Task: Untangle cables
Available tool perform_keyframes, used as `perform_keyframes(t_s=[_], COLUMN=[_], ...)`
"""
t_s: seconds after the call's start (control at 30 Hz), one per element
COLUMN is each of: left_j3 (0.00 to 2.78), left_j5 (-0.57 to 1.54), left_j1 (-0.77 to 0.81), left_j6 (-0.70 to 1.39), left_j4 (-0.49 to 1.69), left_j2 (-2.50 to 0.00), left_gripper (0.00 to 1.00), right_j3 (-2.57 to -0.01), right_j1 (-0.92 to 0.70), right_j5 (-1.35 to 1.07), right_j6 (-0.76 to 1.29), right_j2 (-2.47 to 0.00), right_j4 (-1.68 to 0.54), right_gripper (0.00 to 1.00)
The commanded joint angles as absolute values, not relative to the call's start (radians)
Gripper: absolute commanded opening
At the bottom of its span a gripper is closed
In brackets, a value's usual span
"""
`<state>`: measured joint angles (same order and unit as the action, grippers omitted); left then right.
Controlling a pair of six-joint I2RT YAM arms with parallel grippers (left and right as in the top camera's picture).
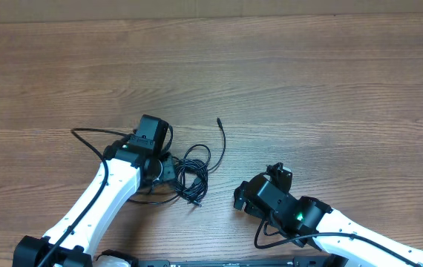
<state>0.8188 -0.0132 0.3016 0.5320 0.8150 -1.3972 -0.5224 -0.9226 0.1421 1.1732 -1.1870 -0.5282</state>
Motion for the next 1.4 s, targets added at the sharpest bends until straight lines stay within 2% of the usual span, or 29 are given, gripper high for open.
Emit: perform_keyframes(t_s=[0.0, 0.1, 0.4, 0.53, 0.73, 0.77, 0.87, 0.9, 1.17, 1.37], left_j3=[0.825, 0.825, 0.825, 0.834, 0.942, 0.958, 0.98, 0.98, 0.937, 0.926], left_j5=[-0.164, -0.15, -0.007, -0.017, 0.028, 0.04, 0.091, 0.11, 0.097, 0.097], left_j1=[0.308, 0.308, 0.307, 0.292, 0.257, 0.256, 0.257, 0.259, 0.285, 0.285], left_j6=[0.563, 0.56, 0.493, 0.493, 0.494, 0.494, 0.494, 0.494, 0.494, 0.493], left_j4=[0.764, 0.733, 0.648, 0.654, 0.75, 0.757, 0.747, 0.743, 0.743, 0.741], left_j2=[-1.409, -1.436, -1.6, -1.605, -1.528, -1.516, -1.484, -1.482, -1.578, -1.694], left_gripper=[0.46, 0.38, 0.29, 0.19, 0.21, 0.23, 0.42, 0.44, 0.26, 0.26], right_j3=[-0.523, -0.523, -0.523, -0.523, -0.523, -0.523, -0.523, -0.523, -0.523, -0.523], right_j1=[-0.919, -0.919, -0.919, -0.919, -0.919, -0.919, -0.919, -0.919, -0.919, -0.919], right_j5=[0.156, 0.156, 0.156, 0.157, 0.157, 0.157, 0.157, 0.157, 0.157, 0.157], right_j6=[1.171, 1.171, 1.171, 1.171, 1.171, 1.171, 1.171, 1.171, 1.171, 1.171], right_j2=[-1.189, -1.189, -1.189, -1.189, -1.189, -1.189, -1.189, -1.189, -1.189, -1.189], right_j4=[-0.521, -0.522, -0.522, -0.522, -0.521, -0.521, -0.521, -0.521, -0.519, -0.518], right_gripper=[0.97, 0.97, 0.98, 0.98, 0.99, 0.99, 0.99, 0.99, 0.99, 0.99])
